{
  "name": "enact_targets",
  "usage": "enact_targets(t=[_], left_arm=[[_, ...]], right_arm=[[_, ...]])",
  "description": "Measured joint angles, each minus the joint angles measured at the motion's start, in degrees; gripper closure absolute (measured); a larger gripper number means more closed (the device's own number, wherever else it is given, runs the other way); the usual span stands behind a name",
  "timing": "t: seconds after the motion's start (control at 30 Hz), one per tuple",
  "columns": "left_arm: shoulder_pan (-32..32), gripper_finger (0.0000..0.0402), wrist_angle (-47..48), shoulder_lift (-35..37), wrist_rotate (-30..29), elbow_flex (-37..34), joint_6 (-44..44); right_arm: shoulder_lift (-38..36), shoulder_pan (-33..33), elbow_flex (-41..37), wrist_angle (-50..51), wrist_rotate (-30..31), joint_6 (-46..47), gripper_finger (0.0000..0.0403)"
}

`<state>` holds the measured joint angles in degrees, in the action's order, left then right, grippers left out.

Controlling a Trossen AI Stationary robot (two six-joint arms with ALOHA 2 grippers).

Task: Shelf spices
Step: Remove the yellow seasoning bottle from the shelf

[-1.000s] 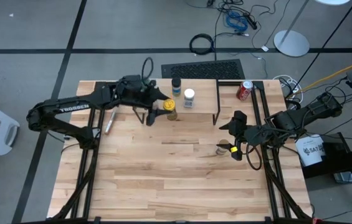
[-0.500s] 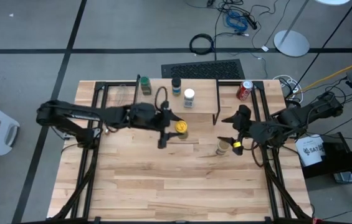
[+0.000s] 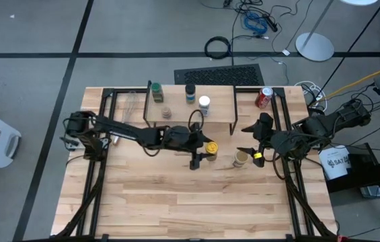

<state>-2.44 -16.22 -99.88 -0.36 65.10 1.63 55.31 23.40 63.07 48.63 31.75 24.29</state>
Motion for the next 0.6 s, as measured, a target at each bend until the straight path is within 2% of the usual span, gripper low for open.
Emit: enact_targets(t=[0.47, 0.6], left_arm=[[-1.1, 0.0142, -9.4, -8.0, 0.5, 0.1, -2.8], [-1.6, 0.0142, -10.1, -10.4, 0.5, 2.6, -2.7]], right_arm=[[-0.3, 0.0, 0.0, 0.0, 0.0, 0.1, 0.0074], [-0.3, 0.0, 0.0, -0.1, 0.0, 0.1, 0.0074]])
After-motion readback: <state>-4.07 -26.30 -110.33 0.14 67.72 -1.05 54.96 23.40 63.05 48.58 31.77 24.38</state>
